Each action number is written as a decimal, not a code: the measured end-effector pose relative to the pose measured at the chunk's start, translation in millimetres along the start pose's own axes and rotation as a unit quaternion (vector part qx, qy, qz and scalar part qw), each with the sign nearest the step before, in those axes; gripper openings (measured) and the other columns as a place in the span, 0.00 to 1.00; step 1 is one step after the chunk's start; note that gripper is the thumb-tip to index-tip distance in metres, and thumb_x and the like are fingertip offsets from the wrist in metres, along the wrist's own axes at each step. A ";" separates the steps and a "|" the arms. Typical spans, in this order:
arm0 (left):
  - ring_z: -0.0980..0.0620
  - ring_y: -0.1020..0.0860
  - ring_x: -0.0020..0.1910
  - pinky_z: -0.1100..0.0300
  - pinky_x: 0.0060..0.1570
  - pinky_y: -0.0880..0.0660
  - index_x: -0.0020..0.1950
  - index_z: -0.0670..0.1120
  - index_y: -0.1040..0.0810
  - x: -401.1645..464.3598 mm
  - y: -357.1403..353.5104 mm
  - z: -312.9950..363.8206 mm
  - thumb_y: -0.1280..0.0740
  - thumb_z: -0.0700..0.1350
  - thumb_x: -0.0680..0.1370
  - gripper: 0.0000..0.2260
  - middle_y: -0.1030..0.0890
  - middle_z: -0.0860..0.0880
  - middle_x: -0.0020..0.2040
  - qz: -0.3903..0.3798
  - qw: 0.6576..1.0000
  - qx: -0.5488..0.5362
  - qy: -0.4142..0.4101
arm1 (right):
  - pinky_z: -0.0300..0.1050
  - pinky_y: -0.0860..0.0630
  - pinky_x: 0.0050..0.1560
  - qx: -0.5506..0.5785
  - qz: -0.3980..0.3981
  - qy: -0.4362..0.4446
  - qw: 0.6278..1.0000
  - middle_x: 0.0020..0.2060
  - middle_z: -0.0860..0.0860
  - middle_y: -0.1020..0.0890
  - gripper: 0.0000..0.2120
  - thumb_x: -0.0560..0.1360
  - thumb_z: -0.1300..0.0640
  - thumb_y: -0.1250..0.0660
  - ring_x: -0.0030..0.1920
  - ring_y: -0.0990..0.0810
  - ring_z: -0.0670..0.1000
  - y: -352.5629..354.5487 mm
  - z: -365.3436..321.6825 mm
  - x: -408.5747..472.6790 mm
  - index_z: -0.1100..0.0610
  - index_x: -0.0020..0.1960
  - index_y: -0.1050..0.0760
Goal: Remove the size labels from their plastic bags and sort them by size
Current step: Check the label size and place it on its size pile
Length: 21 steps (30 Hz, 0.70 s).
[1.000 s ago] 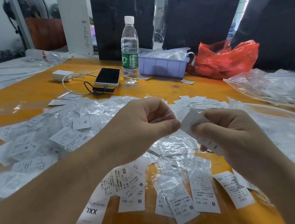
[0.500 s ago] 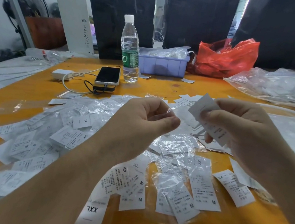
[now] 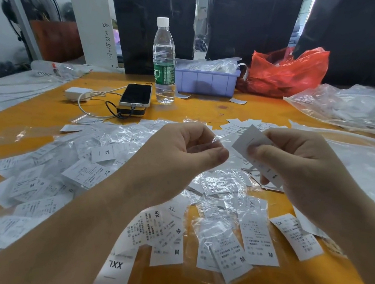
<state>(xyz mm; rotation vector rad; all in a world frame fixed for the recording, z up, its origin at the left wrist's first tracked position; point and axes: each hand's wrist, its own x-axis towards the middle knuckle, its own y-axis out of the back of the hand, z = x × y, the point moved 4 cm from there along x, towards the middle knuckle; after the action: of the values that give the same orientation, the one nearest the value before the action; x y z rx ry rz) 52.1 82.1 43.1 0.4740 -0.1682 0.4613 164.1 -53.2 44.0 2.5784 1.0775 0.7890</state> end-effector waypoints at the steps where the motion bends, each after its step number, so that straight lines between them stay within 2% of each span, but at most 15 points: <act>1: 0.63 0.20 0.38 0.74 0.35 0.29 0.42 0.50 0.19 -0.1 0.0 -0.1 0.28 0.49 0.74 0.03 0.16 0.55 0.39 0.000 1.000 0.000 0.000 | 0.38 0.28 0.31 -0.003 -0.003 0.003 1.000 0.35 0.61 0.23 0.07 0.75 0.56 0.32 0.29 0.27 0.46 -0.3 0.2 -0.1 0.57 0.40 0.19; 6: 0.63 0.20 0.38 0.74 0.35 0.29 0.43 0.50 0.19 0.2 -1.2 -1.0 0.28 0.48 0.74 0.03 0.16 0.55 0.39 -0.005 1.000 -0.003 0.005 | 0.41 0.30 0.30 -0.012 -0.023 0.008 1.000 0.33 0.63 0.26 0.09 0.76 0.56 0.34 0.29 0.30 0.49 -3.0 -0.2 -1.7 0.58 0.40 0.19; 9: 0.64 0.20 0.38 0.74 0.35 0.29 0.44 0.50 0.17 0.1 -1.5 -0.5 0.28 0.48 0.75 0.02 0.16 0.56 0.39 -0.006 1.000 -0.003 0.003 | 0.40 0.30 0.30 -0.002 -0.032 0.003 0.999 0.33 0.62 0.27 0.11 0.71 0.52 0.36 0.29 0.30 0.48 -4.9 -2.2 -2.3 0.58 0.39 0.20; 15: 0.65 0.19 0.39 0.76 0.35 0.29 0.43 0.52 0.17 -0.3 1.3 1.6 0.29 0.49 0.74 0.03 0.16 0.59 0.38 0.008 1.000 0.003 -0.008 | 0.35 0.34 0.25 -0.016 0.035 -0.003 0.999 0.33 0.65 0.27 0.10 0.74 0.58 0.35 0.27 0.31 0.48 5.9 0.1 -1.1 0.64 0.41 0.21; 18: 0.65 0.20 0.37 0.76 0.34 0.29 0.42 0.52 0.17 -0.6 0.1 1.5 0.29 0.49 0.75 0.03 0.17 0.59 0.36 0.003 1.000 0.010 -0.010 | 0.36 0.31 0.28 -0.005 0.001 -0.007 1.000 0.34 0.64 0.26 0.10 0.74 0.55 0.33 0.28 0.30 0.47 1.8 0.5 -0.8 0.61 0.40 0.20; 21: 0.65 0.21 0.36 0.75 0.33 0.29 0.42 0.51 0.17 -0.3 -0.5 1.5 0.29 0.49 0.75 0.04 0.18 0.60 0.34 -0.001 1.000 0.012 -0.012 | 0.38 0.29 0.30 0.015 -0.041 -0.008 0.999 0.34 0.64 0.27 0.11 0.70 0.51 0.36 0.29 0.30 0.48 -3.9 -0.7 -1.6 0.59 0.40 0.20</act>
<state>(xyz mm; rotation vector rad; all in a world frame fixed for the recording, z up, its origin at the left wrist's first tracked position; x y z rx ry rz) 52.0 80.9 44.1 0.5029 -0.1863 0.4568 160.5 -51.6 42.4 2.5419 1.1906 0.7372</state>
